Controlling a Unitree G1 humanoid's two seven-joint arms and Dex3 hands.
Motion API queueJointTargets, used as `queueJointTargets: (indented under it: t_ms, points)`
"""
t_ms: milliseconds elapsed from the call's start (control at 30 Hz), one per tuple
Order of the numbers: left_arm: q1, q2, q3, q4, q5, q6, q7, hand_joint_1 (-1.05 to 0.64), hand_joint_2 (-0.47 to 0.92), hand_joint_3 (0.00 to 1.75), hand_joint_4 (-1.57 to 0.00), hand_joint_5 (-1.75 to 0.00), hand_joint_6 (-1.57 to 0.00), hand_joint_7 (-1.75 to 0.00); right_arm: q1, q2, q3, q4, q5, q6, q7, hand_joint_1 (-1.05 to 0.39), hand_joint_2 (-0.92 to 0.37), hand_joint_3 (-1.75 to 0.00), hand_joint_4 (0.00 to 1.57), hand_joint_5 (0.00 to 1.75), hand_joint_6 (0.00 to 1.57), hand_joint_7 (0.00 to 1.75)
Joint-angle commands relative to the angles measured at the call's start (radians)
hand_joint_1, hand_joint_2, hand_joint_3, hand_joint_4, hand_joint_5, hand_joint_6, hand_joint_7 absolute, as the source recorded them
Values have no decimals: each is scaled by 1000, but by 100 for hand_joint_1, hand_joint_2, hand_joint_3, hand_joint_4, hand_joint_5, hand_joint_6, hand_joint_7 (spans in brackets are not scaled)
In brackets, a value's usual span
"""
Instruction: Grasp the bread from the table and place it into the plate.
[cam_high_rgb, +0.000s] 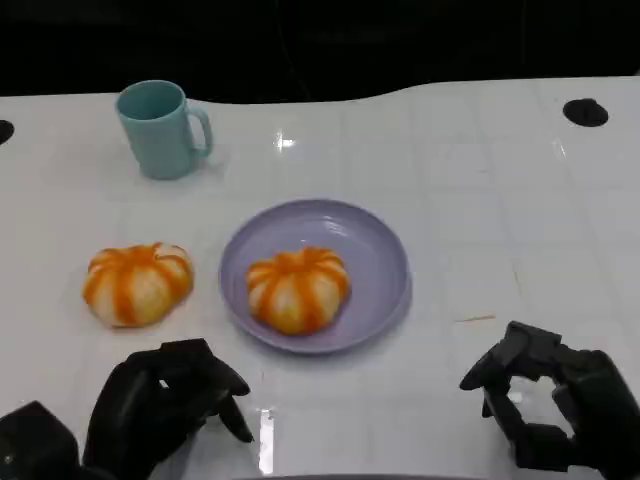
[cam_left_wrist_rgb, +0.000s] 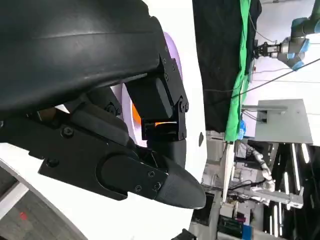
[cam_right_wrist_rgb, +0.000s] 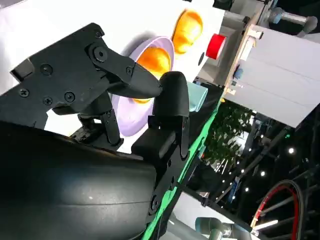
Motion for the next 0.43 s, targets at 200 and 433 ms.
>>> queueJointTargets:
  t_ms: [200, 433]
  points:
    - [-14, 18, 11, 15, 3, -8, -1, -94, 92, 5, -118, -114, -125, -67, 9, 2, -13, -9, -14, -14, -11, -31, -57, -100, 77, 171, 79, 139]
    - [-17, 17, 12, 22, 4, -16, -3, -94, 92, 5, -118, -115, -125, -67, 8, 0, -16, -4, -21, -17, -16, -32, -57, -100, 78, 175, 80, 138]
